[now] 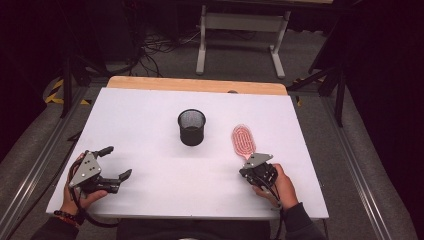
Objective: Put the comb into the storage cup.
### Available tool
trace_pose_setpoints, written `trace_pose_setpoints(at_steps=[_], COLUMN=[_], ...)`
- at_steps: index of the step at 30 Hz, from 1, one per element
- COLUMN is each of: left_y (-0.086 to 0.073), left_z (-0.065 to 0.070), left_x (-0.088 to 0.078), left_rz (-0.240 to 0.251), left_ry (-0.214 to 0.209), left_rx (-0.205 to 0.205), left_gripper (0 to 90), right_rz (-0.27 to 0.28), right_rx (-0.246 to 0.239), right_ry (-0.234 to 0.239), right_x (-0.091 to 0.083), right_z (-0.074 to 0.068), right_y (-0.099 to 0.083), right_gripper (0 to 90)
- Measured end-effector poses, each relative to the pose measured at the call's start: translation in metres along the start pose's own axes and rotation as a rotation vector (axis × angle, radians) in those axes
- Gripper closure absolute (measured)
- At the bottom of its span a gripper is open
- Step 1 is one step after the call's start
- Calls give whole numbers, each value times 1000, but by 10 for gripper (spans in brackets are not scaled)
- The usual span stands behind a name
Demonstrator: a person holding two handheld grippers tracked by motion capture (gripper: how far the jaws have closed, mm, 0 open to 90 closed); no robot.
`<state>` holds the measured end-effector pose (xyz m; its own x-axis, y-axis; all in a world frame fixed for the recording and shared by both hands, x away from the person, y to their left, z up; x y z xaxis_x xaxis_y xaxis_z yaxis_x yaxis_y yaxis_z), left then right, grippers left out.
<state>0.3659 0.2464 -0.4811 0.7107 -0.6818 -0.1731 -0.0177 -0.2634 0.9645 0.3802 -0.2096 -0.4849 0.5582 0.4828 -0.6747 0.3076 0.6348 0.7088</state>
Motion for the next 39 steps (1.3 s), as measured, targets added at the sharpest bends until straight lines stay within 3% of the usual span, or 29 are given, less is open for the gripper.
trace_pose_setpoints(at_steps=[11, 16, 23, 29, 32, 34, 39], left_y=[0, 0, 0, 0, 0, 0, -1], left_z=[0, 0, 0, 1, 1, 1, 1], left_x=[0, 1, 1, 1, 1, 2, 2], left_rz=[2, 1, 0, -2, -7, -7, -13], left_ry=[-2, -3, -6, -4, -4, -4, -7], left_rx=[-5, -10, -6, -5, -5, -3, -3], left_gripper=[61, 65, 64, 64, 64, 65, 65], right_rz=[-2, 67, 137, 175, 171, 175, 143], right_rx=[-11, -13, 28, 76, 101, 137, 189], right_ry=[-25, -20, -85, -165, -202, -220, -290], right_x=[-2, -8, -15, -20, -21, -20, -16], right_z=[-1, -4, 1, 11, 16, 18, 23], right_y=[0, 8, 15, 16, 15, 15, 12], right_gripper=[846, 789, 658, 454, 358, 246, 141])
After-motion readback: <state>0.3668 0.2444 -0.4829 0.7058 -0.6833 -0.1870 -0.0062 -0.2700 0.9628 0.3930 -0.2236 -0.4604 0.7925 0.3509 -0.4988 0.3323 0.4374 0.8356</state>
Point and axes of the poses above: each handheld gripper's, and its own axes: x roughly forward along the jaws, y roughly out of its top, z roughly to its right, the point moved 4 cm from there along x, roughly forward along the jaws, and after that the axes turned 9 degrees about z, right-handed, at the moved point
